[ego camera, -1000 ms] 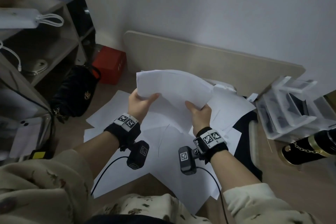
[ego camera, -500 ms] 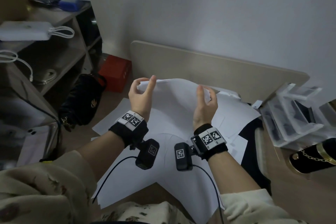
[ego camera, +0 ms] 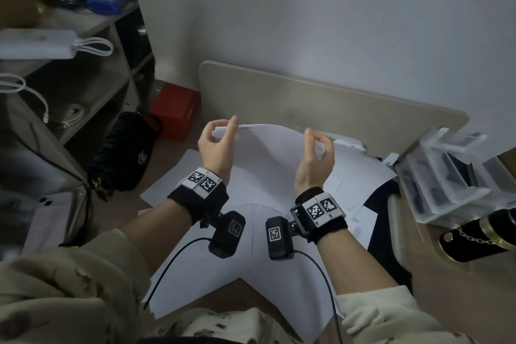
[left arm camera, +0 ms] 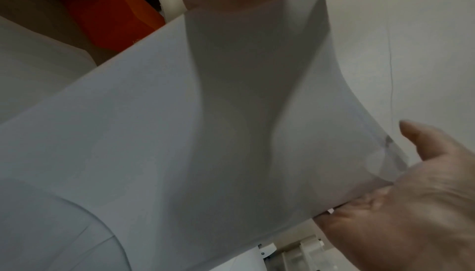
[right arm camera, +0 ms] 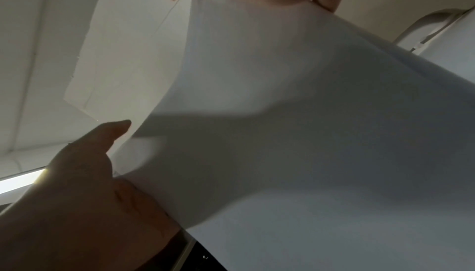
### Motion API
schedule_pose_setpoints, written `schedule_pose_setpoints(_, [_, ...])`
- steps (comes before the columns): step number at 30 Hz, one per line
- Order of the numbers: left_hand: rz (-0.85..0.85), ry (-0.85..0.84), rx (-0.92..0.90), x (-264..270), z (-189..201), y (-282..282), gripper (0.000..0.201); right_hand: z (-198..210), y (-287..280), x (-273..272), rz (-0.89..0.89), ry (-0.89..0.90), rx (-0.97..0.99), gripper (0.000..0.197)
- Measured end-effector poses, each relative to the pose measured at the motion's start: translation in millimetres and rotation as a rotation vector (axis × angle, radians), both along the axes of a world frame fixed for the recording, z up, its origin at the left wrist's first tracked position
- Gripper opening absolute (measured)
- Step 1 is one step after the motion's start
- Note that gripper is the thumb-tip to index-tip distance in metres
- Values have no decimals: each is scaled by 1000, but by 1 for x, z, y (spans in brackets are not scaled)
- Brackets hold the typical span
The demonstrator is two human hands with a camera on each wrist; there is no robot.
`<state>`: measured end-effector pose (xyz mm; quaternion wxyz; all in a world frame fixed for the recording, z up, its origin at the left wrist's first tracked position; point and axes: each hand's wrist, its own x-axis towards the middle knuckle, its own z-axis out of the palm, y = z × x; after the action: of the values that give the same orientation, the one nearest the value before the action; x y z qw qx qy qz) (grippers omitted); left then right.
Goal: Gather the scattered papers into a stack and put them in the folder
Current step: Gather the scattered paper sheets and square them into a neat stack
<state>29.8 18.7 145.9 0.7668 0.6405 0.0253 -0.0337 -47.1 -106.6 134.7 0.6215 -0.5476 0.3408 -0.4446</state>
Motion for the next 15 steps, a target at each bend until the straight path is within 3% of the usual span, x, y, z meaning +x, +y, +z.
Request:
schedule_pose_setpoints(8, [44, -20, -15, 6, -2, 3, 14, -2, -6, 2, 5, -26, 40, 26])
schedule_pose_setpoints(15, [-25, -42, -23, 4, -7, 0, 11, -7, -3, 2, 38, -24, 18, 23])
